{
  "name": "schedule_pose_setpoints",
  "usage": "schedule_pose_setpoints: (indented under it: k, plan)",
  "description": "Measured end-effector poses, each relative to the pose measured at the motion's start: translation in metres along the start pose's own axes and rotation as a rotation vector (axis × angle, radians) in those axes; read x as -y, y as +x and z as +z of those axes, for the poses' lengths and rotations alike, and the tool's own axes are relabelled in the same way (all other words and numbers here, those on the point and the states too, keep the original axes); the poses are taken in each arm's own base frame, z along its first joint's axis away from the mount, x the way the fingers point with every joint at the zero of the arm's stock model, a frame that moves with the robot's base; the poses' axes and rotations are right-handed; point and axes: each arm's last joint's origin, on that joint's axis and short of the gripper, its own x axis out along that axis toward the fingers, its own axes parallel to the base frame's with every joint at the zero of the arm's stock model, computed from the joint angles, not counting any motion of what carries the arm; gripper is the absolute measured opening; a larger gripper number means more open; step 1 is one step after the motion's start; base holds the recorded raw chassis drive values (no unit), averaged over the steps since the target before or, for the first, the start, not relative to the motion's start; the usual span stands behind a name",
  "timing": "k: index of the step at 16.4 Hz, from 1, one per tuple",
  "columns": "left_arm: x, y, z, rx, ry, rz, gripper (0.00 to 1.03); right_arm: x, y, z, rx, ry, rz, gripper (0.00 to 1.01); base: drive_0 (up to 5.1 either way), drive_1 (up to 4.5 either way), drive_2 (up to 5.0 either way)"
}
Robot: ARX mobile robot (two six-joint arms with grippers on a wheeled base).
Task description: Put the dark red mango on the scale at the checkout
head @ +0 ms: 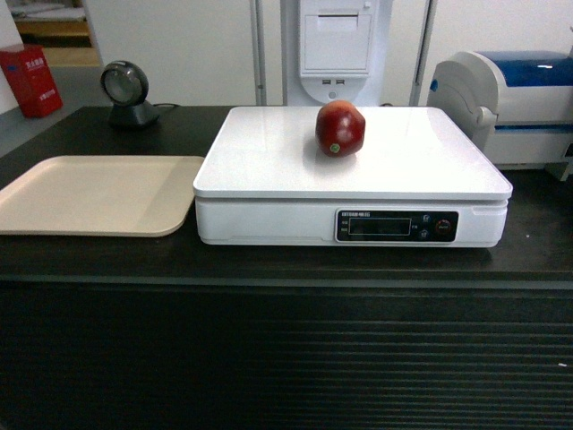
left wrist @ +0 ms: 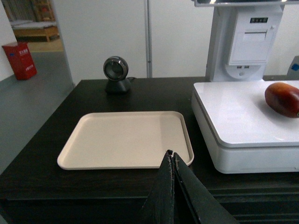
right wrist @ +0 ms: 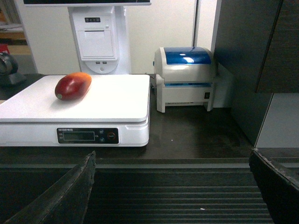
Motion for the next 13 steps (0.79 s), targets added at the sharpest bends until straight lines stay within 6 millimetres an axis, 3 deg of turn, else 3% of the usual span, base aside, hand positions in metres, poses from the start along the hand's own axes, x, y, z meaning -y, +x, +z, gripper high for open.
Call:
schedule_pose_setpoints:
  k: [11, 13]
  plan:
    - [0.000, -0.042, -0.030, -0.005, 0.000, 0.000, 0.02, 0.000, 0.000, 0.000, 0.000, 0.000, 0.000, 0.98, 0.0, 0.00, 0.0]
    - [0.000, -0.046, -0.028, 0.008, 0.000, 0.000, 0.02, 0.000, 0.000, 0.000, 0.000, 0.000, 0.000, 0.98, 0.0, 0.00, 0.0]
